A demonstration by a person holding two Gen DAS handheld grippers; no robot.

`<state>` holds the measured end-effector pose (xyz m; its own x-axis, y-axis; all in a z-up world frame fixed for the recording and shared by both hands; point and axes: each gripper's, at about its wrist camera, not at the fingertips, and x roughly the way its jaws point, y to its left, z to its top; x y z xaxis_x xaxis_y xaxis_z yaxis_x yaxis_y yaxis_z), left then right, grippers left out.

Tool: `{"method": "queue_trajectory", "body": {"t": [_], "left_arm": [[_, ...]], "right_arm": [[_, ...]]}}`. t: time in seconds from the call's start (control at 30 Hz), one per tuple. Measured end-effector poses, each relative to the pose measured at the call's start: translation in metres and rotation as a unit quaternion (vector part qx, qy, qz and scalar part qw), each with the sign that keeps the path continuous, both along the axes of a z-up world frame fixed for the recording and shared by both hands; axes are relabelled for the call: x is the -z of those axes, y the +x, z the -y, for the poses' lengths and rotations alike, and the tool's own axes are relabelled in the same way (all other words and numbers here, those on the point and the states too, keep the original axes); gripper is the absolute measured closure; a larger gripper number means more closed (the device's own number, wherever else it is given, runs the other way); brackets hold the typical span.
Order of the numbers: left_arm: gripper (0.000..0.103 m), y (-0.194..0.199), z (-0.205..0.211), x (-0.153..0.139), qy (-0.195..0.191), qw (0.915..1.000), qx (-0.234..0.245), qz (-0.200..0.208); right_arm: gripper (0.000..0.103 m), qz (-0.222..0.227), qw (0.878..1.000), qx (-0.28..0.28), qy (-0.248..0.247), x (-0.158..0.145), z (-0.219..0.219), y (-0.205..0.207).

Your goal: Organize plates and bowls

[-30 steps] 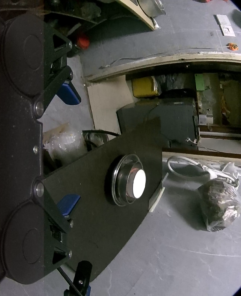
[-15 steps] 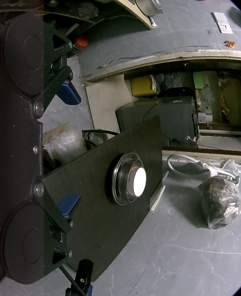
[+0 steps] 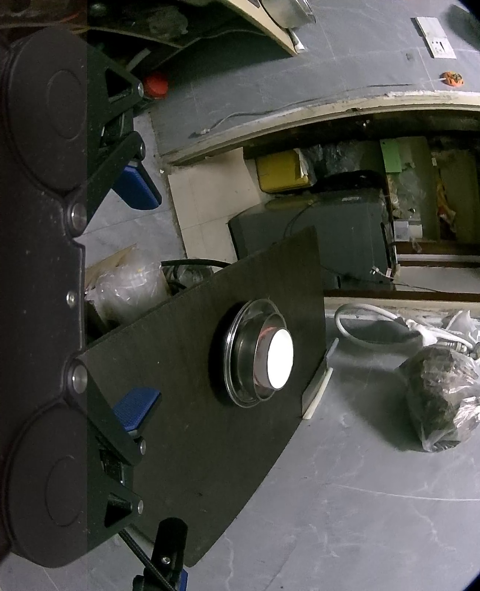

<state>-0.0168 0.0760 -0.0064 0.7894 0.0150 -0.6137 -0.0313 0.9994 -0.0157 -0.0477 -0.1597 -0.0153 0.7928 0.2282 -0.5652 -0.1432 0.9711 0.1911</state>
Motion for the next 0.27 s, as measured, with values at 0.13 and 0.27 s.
{"method": "queue_trajectory", "body": {"t": [0.13, 0.27], "left_arm": [[0.001, 0.005, 0.003, 0.002, 0.003, 1.0000, 0.003, -0.004], [0.001, 0.015, 0.007, 0.005, 0.006, 0.9999, 0.007, -0.011]], "right_arm": [[0.000, -0.006, 1.000, 0.002, 0.002, 0.003, 0.002, 0.005], [0.000, -0.012, 1.000, 0.003, 0.004, 0.007, 0.006, 0.013]]}}
